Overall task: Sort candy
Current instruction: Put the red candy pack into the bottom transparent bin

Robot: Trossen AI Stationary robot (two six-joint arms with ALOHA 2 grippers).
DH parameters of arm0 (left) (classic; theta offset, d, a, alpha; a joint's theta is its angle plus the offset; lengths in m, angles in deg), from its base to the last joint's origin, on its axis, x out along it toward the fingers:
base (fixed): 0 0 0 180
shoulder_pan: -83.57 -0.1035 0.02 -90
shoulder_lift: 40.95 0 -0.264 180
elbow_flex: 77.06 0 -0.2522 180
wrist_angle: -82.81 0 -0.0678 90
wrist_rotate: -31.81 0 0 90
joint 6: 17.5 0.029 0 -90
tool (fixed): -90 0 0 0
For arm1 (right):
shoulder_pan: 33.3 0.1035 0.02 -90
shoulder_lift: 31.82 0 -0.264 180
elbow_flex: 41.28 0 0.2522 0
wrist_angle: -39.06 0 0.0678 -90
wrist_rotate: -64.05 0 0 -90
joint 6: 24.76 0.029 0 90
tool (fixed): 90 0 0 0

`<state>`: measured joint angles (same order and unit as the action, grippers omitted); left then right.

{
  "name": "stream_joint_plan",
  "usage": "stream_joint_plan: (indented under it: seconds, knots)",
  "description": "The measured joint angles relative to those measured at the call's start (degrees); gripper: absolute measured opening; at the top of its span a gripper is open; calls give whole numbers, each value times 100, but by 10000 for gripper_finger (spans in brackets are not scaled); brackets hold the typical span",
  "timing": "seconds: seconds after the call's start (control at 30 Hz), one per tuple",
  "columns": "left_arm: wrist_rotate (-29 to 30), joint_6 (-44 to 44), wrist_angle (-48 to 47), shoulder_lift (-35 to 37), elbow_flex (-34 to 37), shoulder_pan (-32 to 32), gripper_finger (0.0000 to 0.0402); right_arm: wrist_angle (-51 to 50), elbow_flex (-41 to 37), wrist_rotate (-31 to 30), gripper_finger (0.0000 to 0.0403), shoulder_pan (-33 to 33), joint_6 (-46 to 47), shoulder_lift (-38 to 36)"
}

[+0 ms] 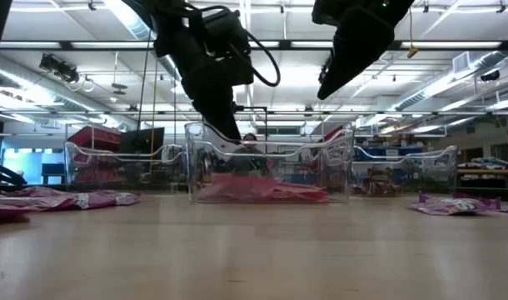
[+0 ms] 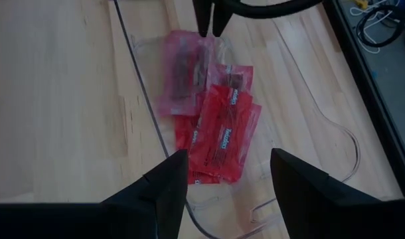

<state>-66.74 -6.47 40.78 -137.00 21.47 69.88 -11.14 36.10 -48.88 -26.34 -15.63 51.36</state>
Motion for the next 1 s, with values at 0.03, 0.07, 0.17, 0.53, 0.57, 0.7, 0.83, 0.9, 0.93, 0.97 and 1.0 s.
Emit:
stream_joint_plan:
  seconds: [0.03,0.07,0.17,0.53,0.57,0.7,0.83,0.9,0.93,0.97,1.0]
  knots:
    - [7,23,13,11,0,23,66,1,0,0,199,-1,-1,0]
    - [9,35,3,35,0,32,76,1,0,0,200,0,-2,0]
    - [73,37,14,97,-13,57,106,17,0,0,202,0,-4,0]
    - [514,60,-789,778,3,495,17,35,0,-156,200,0,-10,0]
    - [533,39,-831,914,31,568,9,50,0,-172,200,0,-10,0]
    - [544,-281,-1179,1418,326,929,6,642,-218,-186,195,-4,-23,-2]
    - [535,-785,-1493,1895,828,1388,3,1690,-730,73,185,-6,-30,4]
    - [509,-962,-1701,2090,1039,1655,2,2133,-968,136,180,-5,-22,8]
    - [463,-1082,-1730,2198,1118,1787,2,2330,-1047,139,178,-4,-2,9]
    - [449,-1271,-1776,2294,1204,1920,2,2507,-1101,141,177,-2,16,9]
    - [404,-1500,-1869,2365,1282,2042,2,2627,-1134,140,177,-2,21,9]
